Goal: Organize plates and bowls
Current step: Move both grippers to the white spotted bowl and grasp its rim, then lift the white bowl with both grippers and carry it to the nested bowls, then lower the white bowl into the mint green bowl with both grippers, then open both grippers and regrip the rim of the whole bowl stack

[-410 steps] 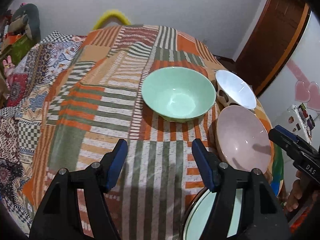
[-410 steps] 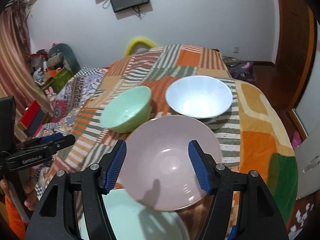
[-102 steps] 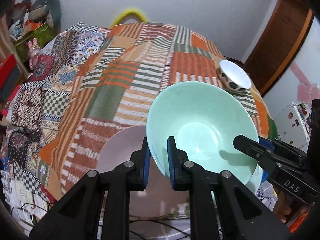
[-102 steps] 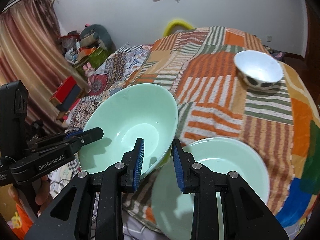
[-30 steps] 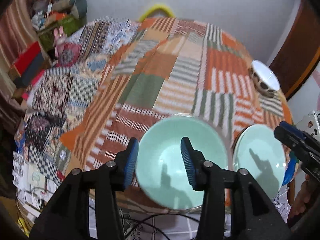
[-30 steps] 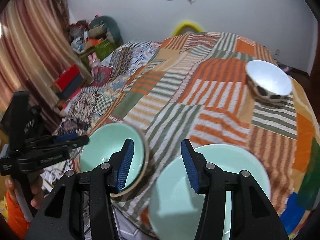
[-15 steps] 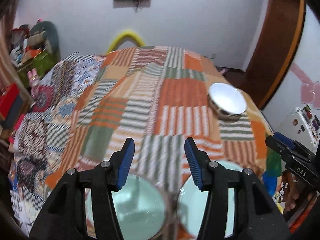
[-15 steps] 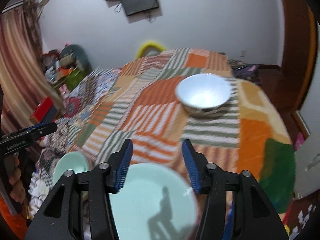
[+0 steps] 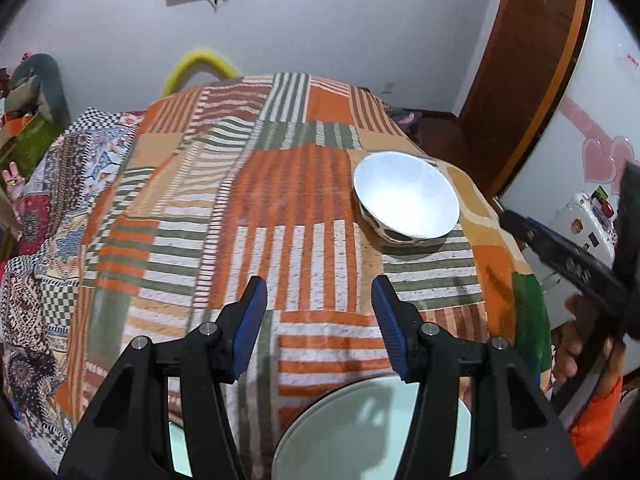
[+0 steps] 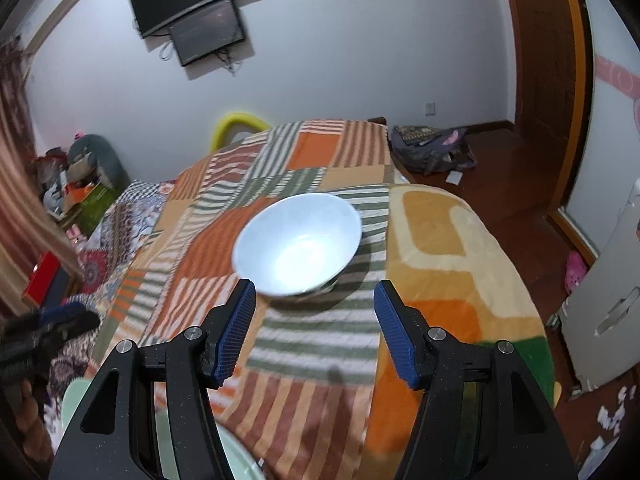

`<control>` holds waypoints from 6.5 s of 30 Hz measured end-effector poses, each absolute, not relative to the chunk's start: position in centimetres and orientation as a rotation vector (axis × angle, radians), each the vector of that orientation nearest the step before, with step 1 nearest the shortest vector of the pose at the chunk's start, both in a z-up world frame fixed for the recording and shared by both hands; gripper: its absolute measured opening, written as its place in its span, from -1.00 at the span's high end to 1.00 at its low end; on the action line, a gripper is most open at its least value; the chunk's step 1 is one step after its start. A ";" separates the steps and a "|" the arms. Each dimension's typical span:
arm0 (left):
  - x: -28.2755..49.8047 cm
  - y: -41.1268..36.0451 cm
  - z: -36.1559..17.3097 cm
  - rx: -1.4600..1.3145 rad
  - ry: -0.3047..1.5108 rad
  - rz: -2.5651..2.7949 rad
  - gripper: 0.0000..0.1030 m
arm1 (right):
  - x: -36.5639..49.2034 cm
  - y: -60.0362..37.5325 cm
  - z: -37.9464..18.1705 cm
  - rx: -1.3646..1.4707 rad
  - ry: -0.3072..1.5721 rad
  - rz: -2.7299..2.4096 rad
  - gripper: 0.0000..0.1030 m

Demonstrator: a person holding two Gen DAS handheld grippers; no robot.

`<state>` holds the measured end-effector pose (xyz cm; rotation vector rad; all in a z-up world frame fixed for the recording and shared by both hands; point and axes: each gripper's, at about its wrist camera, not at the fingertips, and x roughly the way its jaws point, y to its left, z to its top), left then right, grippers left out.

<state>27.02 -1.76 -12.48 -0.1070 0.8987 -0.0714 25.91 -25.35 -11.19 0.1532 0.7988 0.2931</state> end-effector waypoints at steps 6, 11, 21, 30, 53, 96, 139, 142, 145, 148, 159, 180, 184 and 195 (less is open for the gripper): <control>29.4 -2.5 -14.8 -0.115 0.944 -0.083 -0.05 | 30.0 -25.2 -13.9 0.170 0.876 0.290 -0.12; 30.5 -2.6 -16.1 -0.118 0.966 -0.075 -0.05 | 33.0 -24.8 -16.4 0.188 0.956 0.292 0.13; 32.0 -3.1 -17.4 -0.142 0.990 -0.064 -0.05 | 32.5 -24.8 -17.4 0.171 1.007 0.334 0.62; 33.6 -3.8 -19.1 -0.152 1.022 -0.066 -0.05 | 28.1 -25.4 -16.7 0.111 1.034 0.431 0.62; 32.8 -6.1 -20.5 -0.123 1.067 -0.165 0.74 | 25.5 -24.0 -16.6 0.137 1.063 0.444 0.62; 13.5 4.9 -7.5 -0.219 0.764 -0.085 0.74 | 16.0 -13.5 -7.8 0.033 0.829 0.606 0.60; 5.7 14.9 -16.9 -0.327 0.937 0.151 0.74 | 10.4 -3.0 -14.3 -0.086 1.008 0.795 0.55; 5.9 15.2 -17.7 -0.330 0.952 0.159 0.74 | 10.6 -2.7 -14.9 -0.091 1.027 0.796 0.55; 6.1 15.3 -18.5 -0.329 0.968 0.169 0.74 | 10.6 -2.4 -15.6 -0.099 1.049 0.795 0.55; 6.4 15.6 -19.5 -0.334 0.989 0.177 0.74 | 10.7 -2.0 -16.2 -0.109 1.066 0.793 0.55; 7.2 16.3 -21.0 -0.323 1.015 0.208 0.74 | 11.0 -0.9 -17.9 -0.126 1.116 0.793 0.55; 7.9 16.7 -23.2 -0.333 1.064 0.234 0.72 | 11.3 -0.4 -19.2 -0.151 1.131 0.789 0.55; 8.0 16.7 -23.1 -0.342 1.065 0.232 0.72 | 11.4 -0.5 -19.1 -0.154 1.126 0.787 0.55; 7.1 17.1 -19.7 -0.350 0.972 0.222 0.15 | 11.1 -1.3 -17.5 -0.181 1.071 0.770 0.20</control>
